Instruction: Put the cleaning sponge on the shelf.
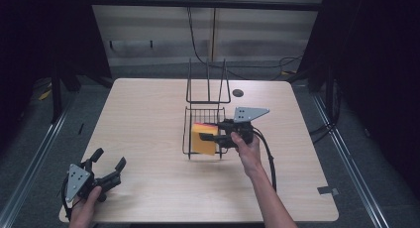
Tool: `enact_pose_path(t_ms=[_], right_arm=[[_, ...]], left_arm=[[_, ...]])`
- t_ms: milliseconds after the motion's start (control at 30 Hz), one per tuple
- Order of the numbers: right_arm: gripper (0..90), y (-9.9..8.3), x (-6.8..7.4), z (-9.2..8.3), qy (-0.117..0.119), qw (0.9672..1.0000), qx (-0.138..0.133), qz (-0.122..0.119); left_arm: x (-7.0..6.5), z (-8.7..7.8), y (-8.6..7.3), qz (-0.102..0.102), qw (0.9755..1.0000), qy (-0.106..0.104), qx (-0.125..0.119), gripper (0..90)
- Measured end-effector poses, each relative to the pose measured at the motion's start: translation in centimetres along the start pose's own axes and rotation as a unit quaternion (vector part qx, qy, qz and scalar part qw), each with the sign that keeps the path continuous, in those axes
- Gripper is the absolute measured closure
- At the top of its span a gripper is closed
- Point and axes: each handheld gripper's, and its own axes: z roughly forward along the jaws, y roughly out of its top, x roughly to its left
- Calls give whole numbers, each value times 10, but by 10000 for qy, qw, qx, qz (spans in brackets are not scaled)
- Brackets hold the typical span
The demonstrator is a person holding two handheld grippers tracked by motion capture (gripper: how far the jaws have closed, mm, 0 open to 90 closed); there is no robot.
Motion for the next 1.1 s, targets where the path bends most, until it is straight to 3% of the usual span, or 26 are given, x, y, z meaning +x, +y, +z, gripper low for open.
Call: enact_pose_path(t_ms=[300, 433, 533, 700, 1100], right_arm=[[594, -6, -12, 0, -85, 9999, 87, 119], [594, -2, -13, 2, -51, 9998, 170, 45], [594, 3, -17, 2, -62, 9999, 73, 35], [594, 1, -23, 7, -64, 9997, 240, 41], [595, -2, -34, 13, -65, 9996, 287, 45]], left_arm=[[0, 0, 0, -3, 10000, -7, -1, 156], [0, 0, 0, -4, 10000, -5, -10, 156], [0, 0, 0, -30, 10000, -12, -15, 156], [0, 0, 0, -24, 10000, -4, -12, 156], [0, 0, 0, -3, 10000, -10, -12, 156]])
